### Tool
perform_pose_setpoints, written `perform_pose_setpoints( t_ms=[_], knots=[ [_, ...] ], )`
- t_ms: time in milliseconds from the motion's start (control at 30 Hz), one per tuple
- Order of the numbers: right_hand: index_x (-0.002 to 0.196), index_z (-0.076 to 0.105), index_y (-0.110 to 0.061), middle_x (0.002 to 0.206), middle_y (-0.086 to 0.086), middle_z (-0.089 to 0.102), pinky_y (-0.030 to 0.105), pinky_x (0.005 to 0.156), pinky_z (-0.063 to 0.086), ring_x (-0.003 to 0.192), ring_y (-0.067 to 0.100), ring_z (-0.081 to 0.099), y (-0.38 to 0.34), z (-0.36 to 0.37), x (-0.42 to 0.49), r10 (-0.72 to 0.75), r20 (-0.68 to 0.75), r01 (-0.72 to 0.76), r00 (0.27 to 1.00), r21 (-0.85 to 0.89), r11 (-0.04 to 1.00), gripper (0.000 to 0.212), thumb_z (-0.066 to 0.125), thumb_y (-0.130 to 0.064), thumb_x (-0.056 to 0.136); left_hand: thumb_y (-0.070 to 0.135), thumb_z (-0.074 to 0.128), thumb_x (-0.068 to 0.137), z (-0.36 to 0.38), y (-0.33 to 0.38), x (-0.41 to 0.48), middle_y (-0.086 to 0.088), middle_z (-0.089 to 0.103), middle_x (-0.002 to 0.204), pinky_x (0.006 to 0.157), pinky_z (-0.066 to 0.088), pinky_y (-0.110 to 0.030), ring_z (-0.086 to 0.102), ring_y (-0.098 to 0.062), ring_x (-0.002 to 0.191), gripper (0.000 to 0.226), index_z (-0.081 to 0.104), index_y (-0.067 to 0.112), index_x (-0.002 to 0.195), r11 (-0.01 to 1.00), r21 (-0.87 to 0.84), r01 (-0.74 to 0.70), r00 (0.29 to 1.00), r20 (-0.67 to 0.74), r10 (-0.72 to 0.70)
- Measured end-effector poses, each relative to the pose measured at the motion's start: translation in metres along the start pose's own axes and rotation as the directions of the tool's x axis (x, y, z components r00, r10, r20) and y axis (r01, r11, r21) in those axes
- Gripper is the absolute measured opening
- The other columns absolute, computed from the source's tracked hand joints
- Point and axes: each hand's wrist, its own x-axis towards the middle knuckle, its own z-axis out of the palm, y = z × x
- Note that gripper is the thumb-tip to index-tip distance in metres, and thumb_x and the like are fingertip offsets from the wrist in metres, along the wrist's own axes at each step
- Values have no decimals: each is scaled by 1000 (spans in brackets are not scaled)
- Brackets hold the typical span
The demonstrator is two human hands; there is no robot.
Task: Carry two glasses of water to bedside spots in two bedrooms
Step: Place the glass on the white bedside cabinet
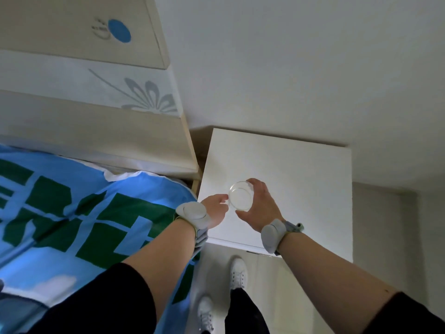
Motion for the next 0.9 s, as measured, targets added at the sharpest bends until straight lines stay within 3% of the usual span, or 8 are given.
perform_pose_setpoints(
  t_ms=[133, 300, 500, 633, 767, 900],
  knots=[
    [133, 34, -15, 135, 7, 41, 22, 80, 39, 109, 28, 54, 12, 8, 33, -7, 28, 8, 1000, -30, 1000, 75, 75, -18, 70, 11, 34, 93, -4, 5, 31, -4, 39, 147, 81, 43, -27, 53, -25, 115, 51, 29, 24, 142, 998, 47, 33, 999, 23, -34],
    [133, 34, -16, 135, 6, 40, 25, 78, 43, 105, 29, 56, 19, 13, 63, -10, 52, 12, 999, -47, 999, 73, 74, -19, 72, 16, 33, 94, -8, 11, 54, -9, 43, 143, 85, 44, -31, 54, -30, 114, 50, 26, 25, 143, 998, 45, 48, 998, 25, -49],
    [132, 32, -19, 134, 4, 41, 28, 77, 45, 103, 28, 56, 30, 16, 85, 18, 89, -14, 996, -47, 999, 74, 73, -19, 71, 15, 34, 93, -7, 14, 68, -5, 31, 151, 89, 36, -26, 43, -27, 127, 54, 21, 24, 145, 997, 51, 54, 998, 27, -55],
    [131, 32, -18, 134, 5, 41, 28, 75, 44, 101, 29, 57, 35, 20, 91, 26, 83, -21, 996, -56, 998, 73, 72, -17, 70, 13, 35, 92, -5, 16, 72, -6, 37, 147, 81, 38, -25, 51, -28, 113, 54, 24, 25, 144, 999, 17, 46, 998, 39, -46],
    [129, 32, -17, 132, 6, 42, 31, 77, 49, 101, 30, 57, 38, 25, 96, 60, 61, -56, 996, -70, 996, 74, 76, -19, 69, 15, 36, 93, -4, 17, 73, -4, 32, 151, 88, 33, -23, 42, -27, 129, 54, 21, 25, 144, 999, -2, 47, 998, 31, -47],
    [127, 32, -15, 130, 8, 43, 31, 80, 50, 104, 30, 56, 38, 31, 98, 72, 17, -71, 997, -80, 994, 76, 79, -21, 68, 16, 36, 94, -3, 17, 73, -4, 28, 153, 94, 33, -24, 37, -26, 133, 55, 18, 26, 145, 999, -1, 51, 998, 35, -51]
  ],
)
